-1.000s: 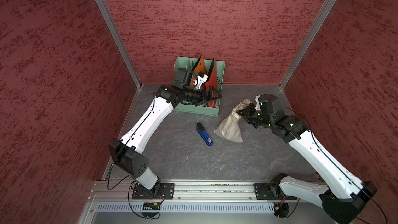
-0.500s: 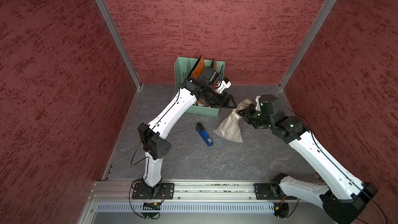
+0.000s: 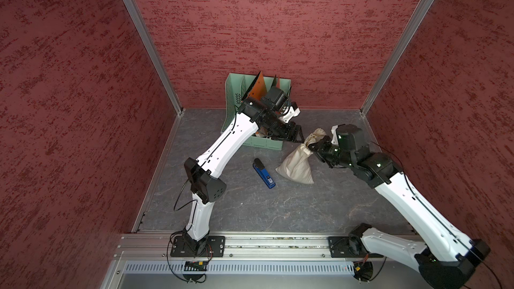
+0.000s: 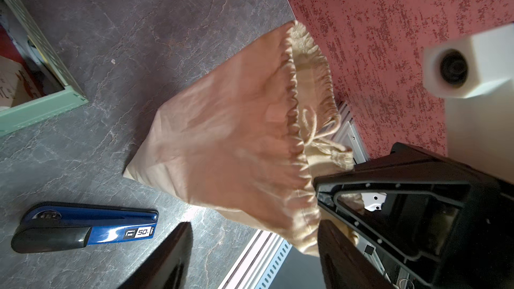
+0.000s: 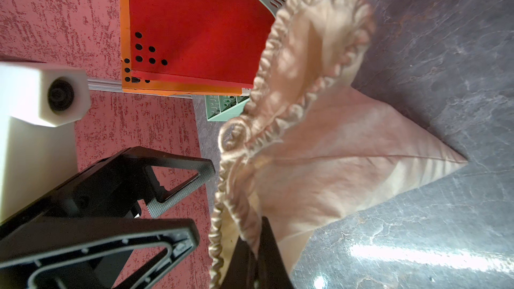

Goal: Close the soil bag
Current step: Place the soil bag at the center of the board.

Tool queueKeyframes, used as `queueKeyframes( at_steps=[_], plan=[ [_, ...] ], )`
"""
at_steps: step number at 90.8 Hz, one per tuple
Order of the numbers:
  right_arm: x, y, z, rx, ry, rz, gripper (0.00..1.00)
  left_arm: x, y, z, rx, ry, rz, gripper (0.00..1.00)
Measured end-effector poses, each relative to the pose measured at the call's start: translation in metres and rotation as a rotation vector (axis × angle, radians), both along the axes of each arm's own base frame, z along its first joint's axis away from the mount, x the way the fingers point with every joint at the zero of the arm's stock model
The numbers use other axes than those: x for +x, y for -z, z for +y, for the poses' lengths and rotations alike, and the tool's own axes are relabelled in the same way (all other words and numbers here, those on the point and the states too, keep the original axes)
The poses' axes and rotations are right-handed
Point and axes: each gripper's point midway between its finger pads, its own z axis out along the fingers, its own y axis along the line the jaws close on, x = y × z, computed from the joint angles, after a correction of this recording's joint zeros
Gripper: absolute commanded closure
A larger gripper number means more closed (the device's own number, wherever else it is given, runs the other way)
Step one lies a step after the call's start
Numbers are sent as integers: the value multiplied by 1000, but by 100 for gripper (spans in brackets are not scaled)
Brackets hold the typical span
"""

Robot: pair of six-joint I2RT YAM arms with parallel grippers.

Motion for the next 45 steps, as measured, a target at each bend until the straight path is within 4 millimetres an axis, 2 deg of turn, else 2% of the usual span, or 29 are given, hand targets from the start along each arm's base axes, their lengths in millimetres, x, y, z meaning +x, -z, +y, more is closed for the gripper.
queueKeyframes(
  at_steps=[20, 45],
  plan=[
    [0, 1, 0, 6, 5, 8, 100, -5, 0, -8, 4, 27, -5, 24],
    [-1, 4, 0, 11, 8, 17, 100, -5, -5, -8, 14, 34, -41, 24]
  ],
)
